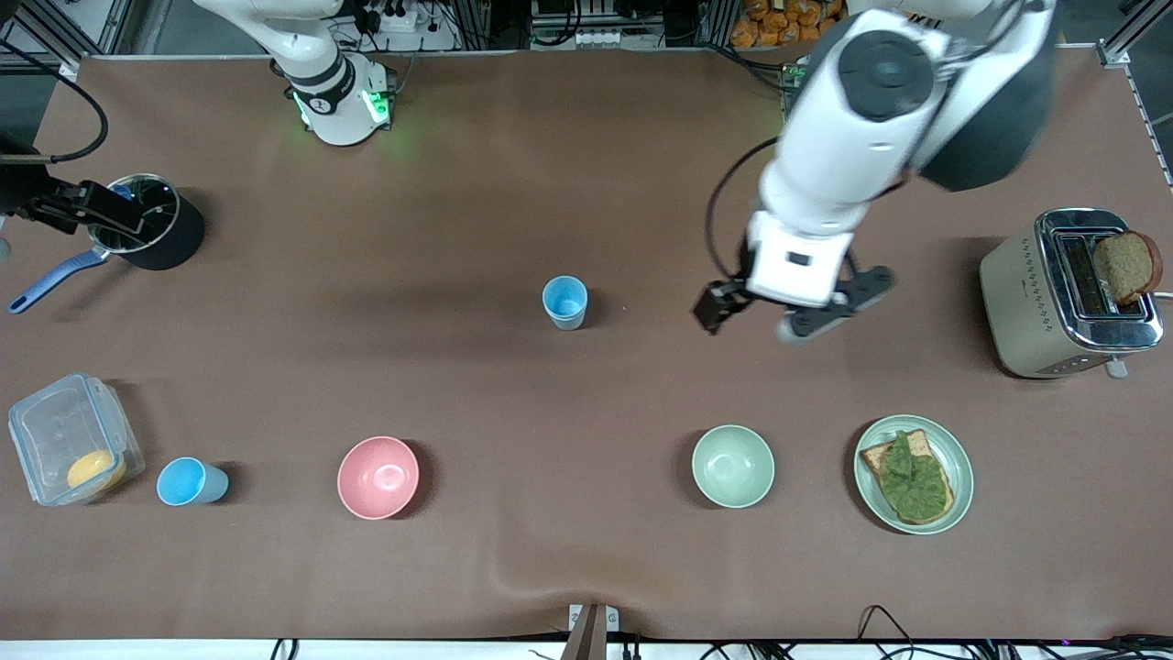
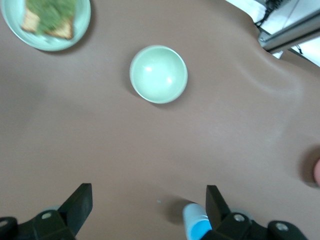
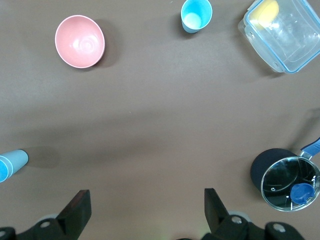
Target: Stack blue cups with both arms
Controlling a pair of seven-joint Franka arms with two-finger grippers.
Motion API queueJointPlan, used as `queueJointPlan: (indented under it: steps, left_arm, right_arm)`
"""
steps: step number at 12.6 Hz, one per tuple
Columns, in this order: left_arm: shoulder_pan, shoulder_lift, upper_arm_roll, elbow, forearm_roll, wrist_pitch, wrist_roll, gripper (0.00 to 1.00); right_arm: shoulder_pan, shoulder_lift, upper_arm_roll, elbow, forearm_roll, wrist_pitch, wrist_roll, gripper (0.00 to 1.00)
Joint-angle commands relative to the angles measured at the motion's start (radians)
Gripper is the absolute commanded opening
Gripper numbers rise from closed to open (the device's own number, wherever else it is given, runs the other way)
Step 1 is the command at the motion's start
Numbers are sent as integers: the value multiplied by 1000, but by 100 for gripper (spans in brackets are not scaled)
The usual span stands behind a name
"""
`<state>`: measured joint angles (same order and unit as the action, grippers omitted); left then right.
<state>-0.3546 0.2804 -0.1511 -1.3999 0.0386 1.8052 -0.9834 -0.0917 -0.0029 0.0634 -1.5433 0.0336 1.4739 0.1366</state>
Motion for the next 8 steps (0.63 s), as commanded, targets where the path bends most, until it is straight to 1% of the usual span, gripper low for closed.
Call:
queueJointPlan:
  steps: [1,2,3,5,6,8]
  left_arm:
    - [86,-136,-28,-129,7,-24,104,100]
    - [135,-170,-56,-160,9,-41,145,100]
    - [211,-193,-106,-175,10,-58,187,100]
    - [407,-210,-252,-175,18,-105,265,100]
    - [461,-226,-275,-182,20,-116,311,100]
    - [509,-277,-275,-212,18,-162,424,100]
  right_arm:
    - [-17,-6,12,-1,6,-1,0,100]
    - [-17,-6,12,-1,6,-1,-2,100]
    - [-17,-6,12,-1,6,0,-2,100]
    - [-16,-6,12,-1,6,5,1,100]
    - [-10,-9,13,-1,6,5,14,100]
    - [-5,-12,21,0,12,9,15,100]
